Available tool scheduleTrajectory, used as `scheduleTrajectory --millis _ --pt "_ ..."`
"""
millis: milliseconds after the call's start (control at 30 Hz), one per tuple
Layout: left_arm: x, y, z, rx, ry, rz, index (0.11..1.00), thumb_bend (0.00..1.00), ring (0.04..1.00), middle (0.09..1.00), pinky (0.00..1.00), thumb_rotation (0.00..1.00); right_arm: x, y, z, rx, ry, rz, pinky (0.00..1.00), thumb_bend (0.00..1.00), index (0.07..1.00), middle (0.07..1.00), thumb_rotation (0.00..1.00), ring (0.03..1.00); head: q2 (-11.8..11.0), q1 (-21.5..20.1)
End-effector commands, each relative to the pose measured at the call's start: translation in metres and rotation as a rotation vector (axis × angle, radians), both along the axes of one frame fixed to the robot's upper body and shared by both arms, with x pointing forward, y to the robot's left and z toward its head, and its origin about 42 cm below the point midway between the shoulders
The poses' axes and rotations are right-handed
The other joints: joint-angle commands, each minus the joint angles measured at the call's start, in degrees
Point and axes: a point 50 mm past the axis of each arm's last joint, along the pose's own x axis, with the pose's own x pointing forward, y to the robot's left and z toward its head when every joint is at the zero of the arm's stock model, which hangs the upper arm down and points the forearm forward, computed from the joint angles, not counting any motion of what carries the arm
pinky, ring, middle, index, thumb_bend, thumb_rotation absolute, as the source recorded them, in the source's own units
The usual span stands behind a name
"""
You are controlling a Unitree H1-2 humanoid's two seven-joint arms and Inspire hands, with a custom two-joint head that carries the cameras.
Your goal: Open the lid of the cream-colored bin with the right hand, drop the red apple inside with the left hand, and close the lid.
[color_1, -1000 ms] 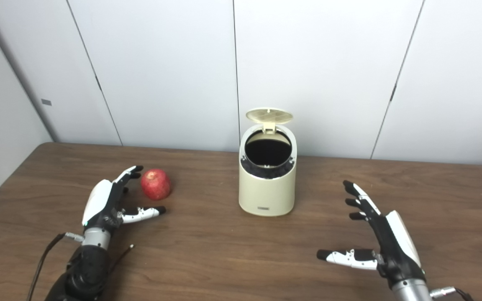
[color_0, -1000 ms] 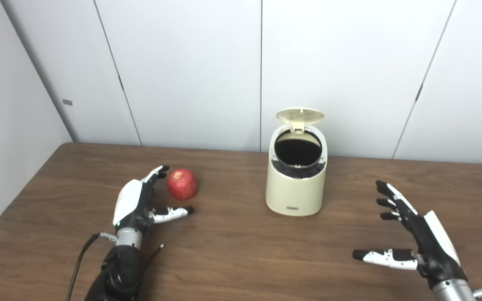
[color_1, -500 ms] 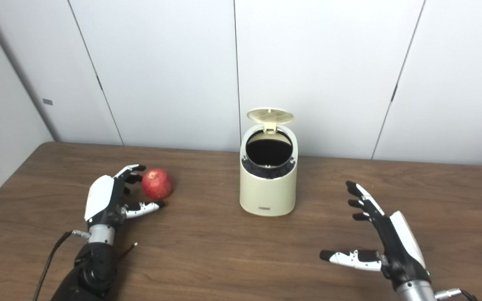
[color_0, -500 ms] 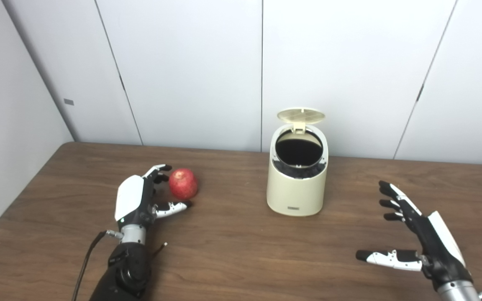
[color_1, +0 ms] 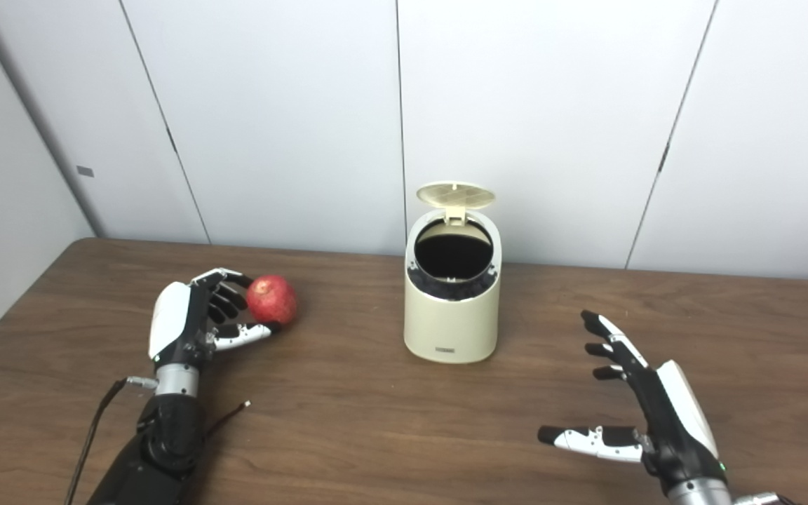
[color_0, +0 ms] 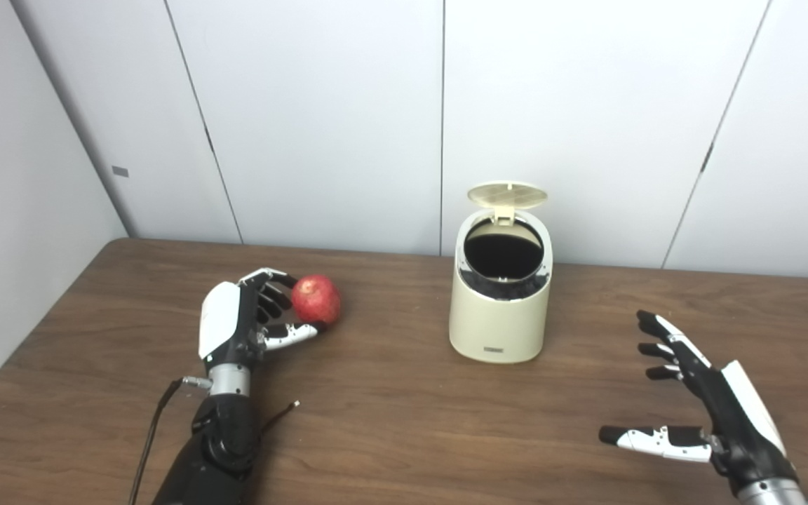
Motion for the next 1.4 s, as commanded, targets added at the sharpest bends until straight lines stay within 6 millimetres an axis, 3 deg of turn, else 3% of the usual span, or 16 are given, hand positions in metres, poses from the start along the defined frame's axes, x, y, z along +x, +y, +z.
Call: scheduleTrajectory --millis 0,200,433,733,933,1367 --pt "0.001 -0.013 -0.008 -0.033 -0.013 -0.006 0.498 0.52 0.424 0.461 0.39 0.0 0.0 -0.002 0.016 -0.015 -0.06 0.002 0.7 0.75 0.891 0.896 0.15 0.819 0.2 -0.18" --pt "0.002 -0.017 -0.011 -0.054 -0.009 -0.011 0.495 0.52 0.439 0.465 0.38 0.0 -0.002 -0.004 0.016 -0.025 -0.063 0.0 0.69 0.74 0.889 0.901 0.15 0.823 0.35 -0.16" --pt "-0.003 -0.022 -0.005 -0.067 -0.084 -0.031 0.5 0.52 0.39 0.45 0.32 0.0 -0.002 -0.004 0.014 -0.025 -0.064 -0.003 0.71 0.73 0.889 0.907 0.13 0.826 0.12 -0.31" --pt "-0.014 -0.049 0.06 -0.102 -0.285 -0.116 0.501 0.52 0.433 0.451 0.36 0.0 0.003 -0.001 0.01 -0.018 -0.053 -0.012 0.7 0.74 0.893 0.901 0.14 0.826 -1.2 -1.8" --pt "-0.019 -0.068 0.105 -0.102 -0.379 -0.178 0.501 0.52 0.412 0.452 0.36 0.0 0.008 0.004 0.006 0.003 -0.053 0.001 0.72 0.76 0.894 0.898 0.18 0.827 -1.97 -3.72" --pt "-0.016 -0.11 0.143 -0.072 -0.43 -0.301 0.498 0.52 0.402 0.457 0.32 0.0 0.009 0.013 0.005 -0.013 -0.059 0.0 0.7 0.75 0.902 0.899 0.19 0.826 -2.79 -6.04"
